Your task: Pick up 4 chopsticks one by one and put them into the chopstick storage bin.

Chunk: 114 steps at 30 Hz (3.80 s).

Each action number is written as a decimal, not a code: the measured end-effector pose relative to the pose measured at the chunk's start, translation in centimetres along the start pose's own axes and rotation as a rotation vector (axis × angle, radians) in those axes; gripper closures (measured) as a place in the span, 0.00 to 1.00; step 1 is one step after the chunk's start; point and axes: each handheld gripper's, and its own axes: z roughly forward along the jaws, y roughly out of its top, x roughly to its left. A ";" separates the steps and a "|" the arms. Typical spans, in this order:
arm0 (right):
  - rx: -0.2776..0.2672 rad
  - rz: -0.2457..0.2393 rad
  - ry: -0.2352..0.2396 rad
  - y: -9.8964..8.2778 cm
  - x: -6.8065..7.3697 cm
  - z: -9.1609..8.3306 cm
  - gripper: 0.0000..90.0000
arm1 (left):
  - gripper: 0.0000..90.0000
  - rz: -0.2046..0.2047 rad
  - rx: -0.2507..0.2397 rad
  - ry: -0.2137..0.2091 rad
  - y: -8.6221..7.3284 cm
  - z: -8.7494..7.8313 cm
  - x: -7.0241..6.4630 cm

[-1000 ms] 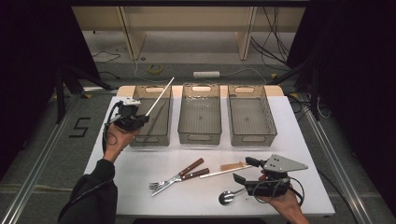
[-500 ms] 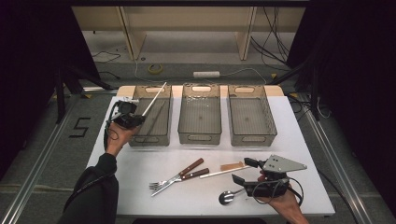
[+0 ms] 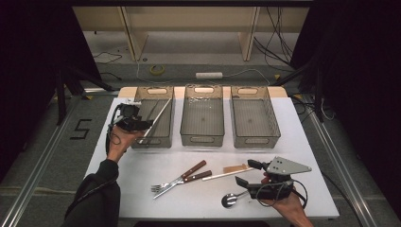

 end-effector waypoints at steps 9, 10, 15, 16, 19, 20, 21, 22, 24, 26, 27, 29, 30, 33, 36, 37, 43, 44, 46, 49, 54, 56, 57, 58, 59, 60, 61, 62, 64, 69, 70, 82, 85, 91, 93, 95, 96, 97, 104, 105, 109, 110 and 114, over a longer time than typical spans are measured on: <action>-0.004 0.003 -0.033 0.0 -0.6 -0.4 0.29 | 0.34 0.113 -0.021 -0.127 -0.6 -2.3 -3.9; -0.006 0.008 -0.032 0.0 -0.7 -0.4 0.29 | 0.33 0.123 -0.022 -0.146 -0.6 -2.5 -4.4; 0.001 0.011 -0.035 -0.1 -0.9 -0.5 0.29 | 0.28 0.184 -0.007 -0.244 -1.2 -3.2 -7.4; -0.002 0.013 -0.033 -0.1 -0.9 -0.5 0.29 | 0.27 0.194 -0.006 -0.264 -1.4 -3.3 -7.9; -0.001 0.013 -0.033 -0.1 -0.9 -0.6 0.29 | 0.25 0.218 0.008 -0.314 -1.8 -3.6 -9.4; -0.002 0.012 -0.033 -0.1 -1.0 -0.6 0.29 | 0.25 0.234 0.015 -0.326 -1.9 -3.7 -9.9; -0.002 0.013 -0.034 -0.1 -1.0 -0.6 0.29 | 0.24 0.243 0.018 -0.335 -2.1 -3.7 -10.4; -0.002 0.013 -0.034 -0.1 -1.0 -0.6 0.29 | 0.24 0.247 0.018 -0.345 -2.2 -3.7 -10.7; -0.001 0.015 -0.035 -0.1 -1.0 -0.6 0.29 | 0.23 0.260 0.033 -0.381 -2.7 -3.7 -11.7; -0.005 0.018 -0.034 -0.1 -0.9 -0.6 0.29 | 0.22 0.291 0.055 -0.388 -3.0 -3.5 -12.5; -0.005 0.018 -0.034 -0.1 -0.9 -0.6 0.29 | 0.22 0.298 0.061 -0.391 -3.1 -3.3 -12.9; -0.008 0.017 -0.035 0.0 -0.9 -0.6 0.29 | 0.22 0.313 0.070 -0.398 -3.4 -3.1 -13.6; -0.007 0.019 -0.036 0.0 -0.9 -0.6 0.29 | 0.22 0.323 0.074 -0.403 -3.5 -3.1 -13.9; -0.009 0.021 -0.037 -0.1 -0.9 -0.6 0.29 | 0.22 0.350 0.084 -0.419 -3.8 -2.8 -14.8; -0.010 0.020 -0.036 -0.1 -1.0 -0.6 0.29 | 0.22 0.374 0.098 -0.429 -4.0 -2.6 -15.8; -0.010 0.020 -0.036 -0.1 -1.0 -0.6 0.29 | 0.22 0.382 0.104 -0.434 -4.1 -2.6 -16.0; -0.008 0.025 -0.033 0.0 -1.0 -0.5 0.29 | 0.22 0.435 0.139 -0.457 -4.6 -2.1 -17.9; -0.008 0.025 -0.032 0.0 -1.0 -0.5 0.29 | 0.22 0.449 0.148 -0.461 -4.7 -2.0 -18.1; -0.008 0.027 -0.031 0.0 -1.0 -0.5 0.29 | 0.23 0.462 0.157 -0.464 -4.8 -1.7 -18.6; -0.007 0.028 -0.031 0.0 -1.0 -0.5 0.29 | 0.25 0.489 0.175 -0.473 -5.0 -1.3 -19.3; -0.006 0.028 -0.030 0.0 -1.0 -0.5 0.29 | 0.33 0.522 0.202 -0.488 -5.4 -0.6 -20.4; -0.005 0.031 -0.027 0.0 -1.0 -0.4 0.29 | 0.39 0.530 0.205 -0.499 -5.4 -0.4 -20.8; -0.005 0.031 -0.027 0.0 -1.0 -0.4 0.29 | 0.39 0.534 0.207 -0.502 -5.5 -0.3 -21.1; -0.004 0.032 -0.026 0.0 -1.0 -0.4 0.29 | 0.40 0.542 0.211 -0.501 -5.5 -0.1 -21.4; -0.003 0.032 -0.025 0.0 -1.0 -0.4 0.29 | 0.42 0.551 0.216 -0.509 -5.5 0.0 -21.7; -0.001 0.031 -0.025 0.0 -1.0 -0.4 0.29 | 0.44 0.563 0.224 -0.515 -5.5 0.2 -22.0; -0.001 0.030 -0.024 0.0 -1.0 -0.3 0.29 | 0.46 0.571 0.230 -0.515 -5.6 0.4 -22.4; -0.001 0.028 -0.022 0.0 -1.0 -0.3 0.29 | 0.48 0.582 0.238 -0.513 -5.7 0.6 -22.6; 0.002 0.028 -0.024 0.0 -1.0 -0.3 0.29 | 0.51 0.597 0.251 -0.515 -5.8 1.1 -23.0; 0.001 0.028 -0.020 -0.1 -1.0 -0.3 0.29 | 0.60 0.616 0.276 -0.503 -6.0 2.0 -23.1; 0.000 0.028 -0.020 -0.1 -1.0 -0.3 0.29 | 0.62 0.620 0.275 -0.503 -6.0 2.0 -23.1; 0.007 0.023 -0.016 -0.1 -0.9 -0.2 0.29 | 0.77 0.653 0.313 -0.504 -5.8 3.2 -24.3; 0.005 0.023 -0.013 -0.1 -1.0 -0.2 0.29 | 0.80 0.657 0.316 -0.499 -5.7 3.2 -24.3; 0.007 0.022 -0.015 0.0 -0.9 -0.2 0.29 | 0.82 0.663 0.324 -0.488 -5.9 3.3 -24.4; 0.008 0.021 -0.015 0.0 -0.9 -0.2 0.29 | 0.84 0.663 0.322 -0.483 -5.9 3.3 -24.4; 0.007 0.021 -0.015 0.0 -0.9 -0.2 0.29 | 0.85 0.666 0.324 -0.481 -5.9 3.2 -24.5; 0.007 0.021 -0.015 0.0 -0.9 -0.2 0.29 | 0.85 0.667 0.325 -0.479 -5.9 3.2 -24.6; 0.007 0.021 -0.016 0.0 -0.9 -0.2 0.29 | 0.86 0.681 0.330 -0.479 -5.9 3.2 -24.6; 0.005 0.021 -0.017 0.0 -1.0 -0.2 0.29 | 0.89 0.715 0.330 -0.467 -6.0 3.1 -25.0; 0.005 0.022 -0.017 0.0 -1.0 -0.2 0.30 | 0.90 0.720 0.327 -0.466 -6.0 3.1 -25.1; 0.005 0.021 -0.018 0.0 -1.0 -0.2 0.30 | 0.90 0.726 0.339 -0.464 -5.9 3.1 -25.1; 0.004 0.021 -0.018 0.0 -1.0 -0.2 0.30 | 0.89 0.730 0.343 -0.461 -5.9 3.1 -25.2; 0.005 0.021 -0.017 0.0 -1.0 -0.2 0.30 | 0.91 0.753 0.330 -0.443 -6.0 3.0 -25.6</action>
